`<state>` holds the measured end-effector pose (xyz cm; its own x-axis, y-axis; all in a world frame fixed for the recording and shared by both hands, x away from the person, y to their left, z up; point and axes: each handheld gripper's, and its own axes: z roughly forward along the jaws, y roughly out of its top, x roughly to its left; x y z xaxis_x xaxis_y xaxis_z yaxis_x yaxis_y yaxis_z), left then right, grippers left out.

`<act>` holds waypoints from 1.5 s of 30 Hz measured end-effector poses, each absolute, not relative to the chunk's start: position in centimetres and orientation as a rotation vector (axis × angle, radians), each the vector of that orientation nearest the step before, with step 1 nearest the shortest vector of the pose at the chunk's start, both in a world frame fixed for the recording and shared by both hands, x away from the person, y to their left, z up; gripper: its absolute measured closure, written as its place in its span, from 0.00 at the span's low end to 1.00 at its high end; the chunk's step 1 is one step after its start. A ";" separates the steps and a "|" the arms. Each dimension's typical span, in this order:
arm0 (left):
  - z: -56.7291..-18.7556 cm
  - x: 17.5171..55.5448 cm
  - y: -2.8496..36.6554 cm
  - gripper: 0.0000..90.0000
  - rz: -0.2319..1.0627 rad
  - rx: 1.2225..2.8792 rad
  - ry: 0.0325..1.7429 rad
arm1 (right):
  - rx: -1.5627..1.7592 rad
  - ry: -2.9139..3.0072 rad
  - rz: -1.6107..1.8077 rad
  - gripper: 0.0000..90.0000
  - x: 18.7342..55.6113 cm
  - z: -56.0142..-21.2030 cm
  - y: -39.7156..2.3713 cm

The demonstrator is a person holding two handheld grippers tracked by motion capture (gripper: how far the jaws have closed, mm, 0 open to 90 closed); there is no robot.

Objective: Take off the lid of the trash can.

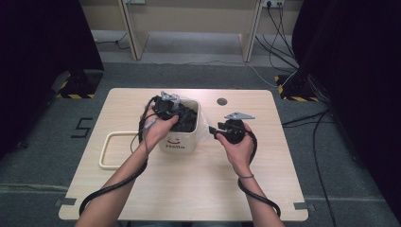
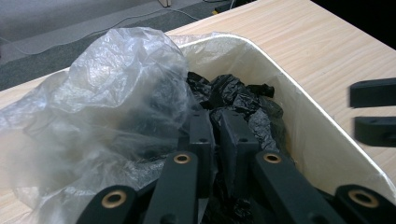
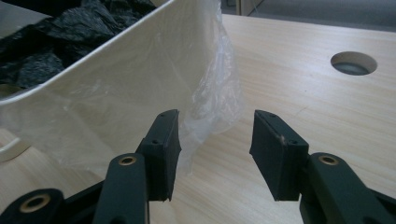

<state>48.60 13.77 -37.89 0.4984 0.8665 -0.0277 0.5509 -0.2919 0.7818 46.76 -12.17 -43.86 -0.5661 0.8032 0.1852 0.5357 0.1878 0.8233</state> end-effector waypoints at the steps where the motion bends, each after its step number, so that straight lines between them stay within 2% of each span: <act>1: -37.9 48.6 13.8 0.92 0.526 1.982 1.164 | 1.278 2.189 1.310 0.58 47.0 -44.0 -11.9; 13: -38.0 48.6 13.9 0.92 0.519 1.978 1.168 | 1.409 2.240 1.253 0.52 49.1 -45.1 -10.1; 20: -38.2 48.5 13.8 0.92 0.515 1.992 1.162 | 1.433 2.274 1.278 0.92 49.4 -45.8 -10.1; 22: -38.3 48.5 13.8 0.92 0.514 1.995 1.162 | 1.427 2.258 1.301 0.99 49.2 -45.6 -10.3; 27: -38.4 48.6 13.8 0.92 0.513 1.998 1.164 | 1.374 2.246 1.368 1.00 48.3 -43.8 -11.0; 33: -38.4 48.6 13.9 0.92 0.510 2.002 1.169 | 1.249 2.210 1.477 1.00 47.0 -39.5 -11.1; 38: -38.5 48.6 13.9 0.92 0.506 2.013 1.167 | 1.136 2.229 1.520 1.00 47.2 -36.1 -9.0; 45: -38.5 48.5 13.9 0.92 0.500 2.019 1.160 | 1.088 2.269 1.540 1.00 48.8 -34.8 -4.7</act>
<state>48.52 13.92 -38.52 0.5151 0.8567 -0.0281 0.5673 -0.3162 0.7604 48.80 -4.73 -34.78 -0.7121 0.6616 0.2348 0.4625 0.1904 0.8659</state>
